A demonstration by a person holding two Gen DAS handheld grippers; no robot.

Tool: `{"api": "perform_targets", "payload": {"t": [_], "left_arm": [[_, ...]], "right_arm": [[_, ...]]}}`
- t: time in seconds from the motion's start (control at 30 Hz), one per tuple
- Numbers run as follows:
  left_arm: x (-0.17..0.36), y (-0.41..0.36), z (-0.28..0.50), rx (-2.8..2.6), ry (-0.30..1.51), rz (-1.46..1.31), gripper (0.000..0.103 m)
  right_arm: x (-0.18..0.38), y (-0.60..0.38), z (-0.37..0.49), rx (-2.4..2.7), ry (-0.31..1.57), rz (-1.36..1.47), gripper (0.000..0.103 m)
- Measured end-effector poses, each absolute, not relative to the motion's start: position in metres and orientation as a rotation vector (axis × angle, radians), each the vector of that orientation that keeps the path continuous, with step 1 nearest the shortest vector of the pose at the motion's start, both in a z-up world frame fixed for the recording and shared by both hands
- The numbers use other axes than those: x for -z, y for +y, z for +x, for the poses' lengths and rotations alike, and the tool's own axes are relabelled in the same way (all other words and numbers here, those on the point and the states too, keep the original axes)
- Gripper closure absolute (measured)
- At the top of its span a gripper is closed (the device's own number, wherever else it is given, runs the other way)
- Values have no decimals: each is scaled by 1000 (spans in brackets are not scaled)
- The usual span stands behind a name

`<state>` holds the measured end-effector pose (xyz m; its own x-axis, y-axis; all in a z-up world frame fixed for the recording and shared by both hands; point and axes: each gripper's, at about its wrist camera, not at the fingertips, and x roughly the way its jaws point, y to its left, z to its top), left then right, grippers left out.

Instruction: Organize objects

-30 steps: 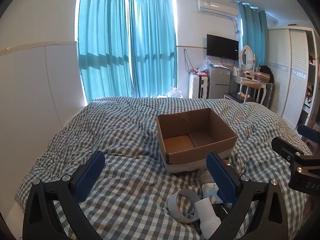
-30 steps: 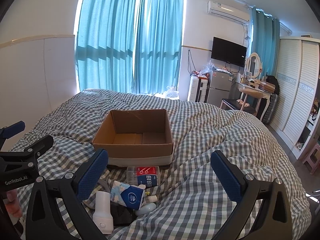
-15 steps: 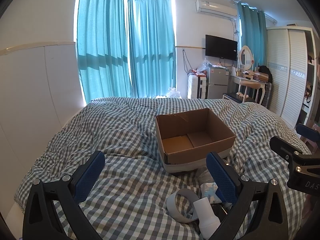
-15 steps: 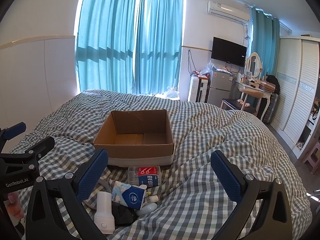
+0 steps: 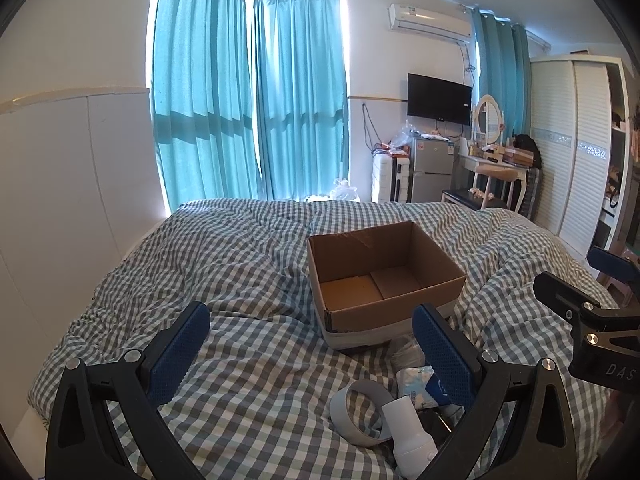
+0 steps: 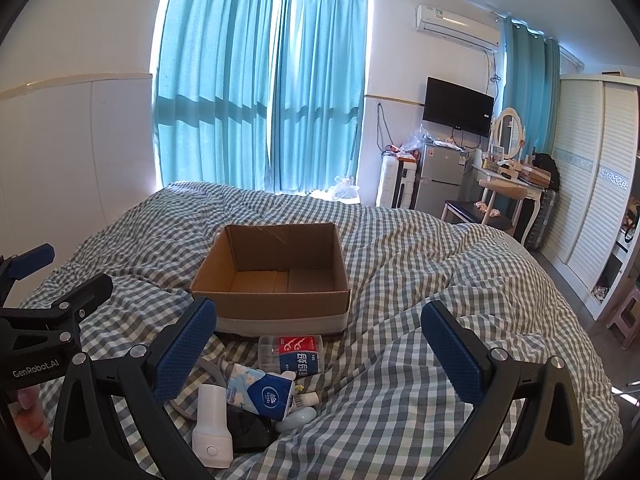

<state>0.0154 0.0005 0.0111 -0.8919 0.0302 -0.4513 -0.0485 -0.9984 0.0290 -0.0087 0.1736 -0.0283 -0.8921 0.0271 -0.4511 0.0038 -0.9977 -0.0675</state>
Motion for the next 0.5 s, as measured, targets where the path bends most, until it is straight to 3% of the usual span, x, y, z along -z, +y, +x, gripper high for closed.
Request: {"api": "perform_targets", "payload": {"t": [0.27, 0.5], "left_arm": [[-21, -4, 25, -3009, 68, -698, 0], [10, -18, 16, -3016, 129, -829, 0]], "right_arm": [[11, 162, 0, -3054, -152, -697, 0], [33, 151, -4, -3047, -205, -810, 0]]}}
